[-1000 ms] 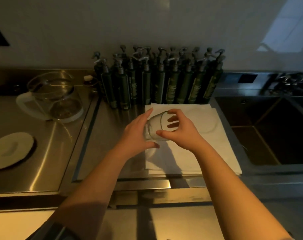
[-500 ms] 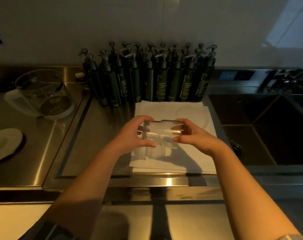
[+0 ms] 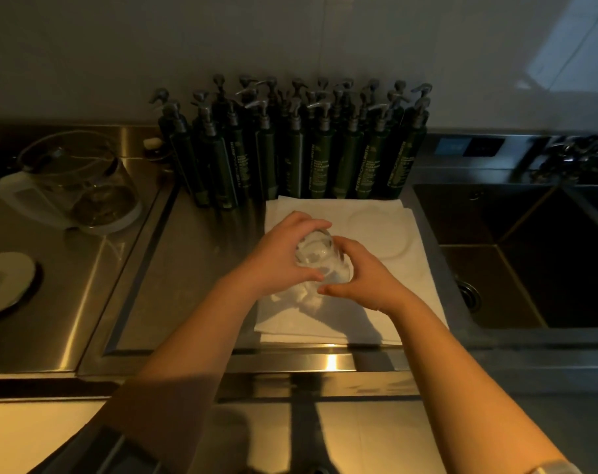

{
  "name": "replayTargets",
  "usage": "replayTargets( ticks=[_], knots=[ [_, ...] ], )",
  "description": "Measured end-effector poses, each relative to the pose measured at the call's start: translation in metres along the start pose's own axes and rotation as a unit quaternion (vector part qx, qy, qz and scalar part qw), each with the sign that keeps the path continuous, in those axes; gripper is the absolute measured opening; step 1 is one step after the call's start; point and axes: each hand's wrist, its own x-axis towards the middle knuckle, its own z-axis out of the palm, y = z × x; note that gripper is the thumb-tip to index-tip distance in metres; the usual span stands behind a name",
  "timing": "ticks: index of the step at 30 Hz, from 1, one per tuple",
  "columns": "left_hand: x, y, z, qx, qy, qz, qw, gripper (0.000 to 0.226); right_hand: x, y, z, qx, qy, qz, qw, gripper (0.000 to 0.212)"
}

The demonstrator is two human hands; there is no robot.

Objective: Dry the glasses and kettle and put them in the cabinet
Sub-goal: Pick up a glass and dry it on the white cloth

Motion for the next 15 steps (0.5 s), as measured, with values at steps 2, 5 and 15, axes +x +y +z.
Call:
replayTargets(
  ticks=[2, 5, 15],
  knots=[
    [0.002, -0.001, 0.007, -0.002, 0.006, 0.000, 1.000, 0.082, 0.003, 0.005, 0.007, -0.002, 0.022, 0.009, 1.000, 0.084],
    [0.003, -0.008, 0.018, -0.027, 0.029, -0.021, 0.999, 0.092, 0.005, 0.012, 0.016, 0.017, 0.043, 0.016, 0.999, 0.078],
    [-0.004, -0.035, 0.053, -0.096, 0.091, -0.103, 0.986, 0.068, 0.007, 0.029, 0.046, 0.050, 0.044, 0.083, 0.994, 0.067]
  ],
)
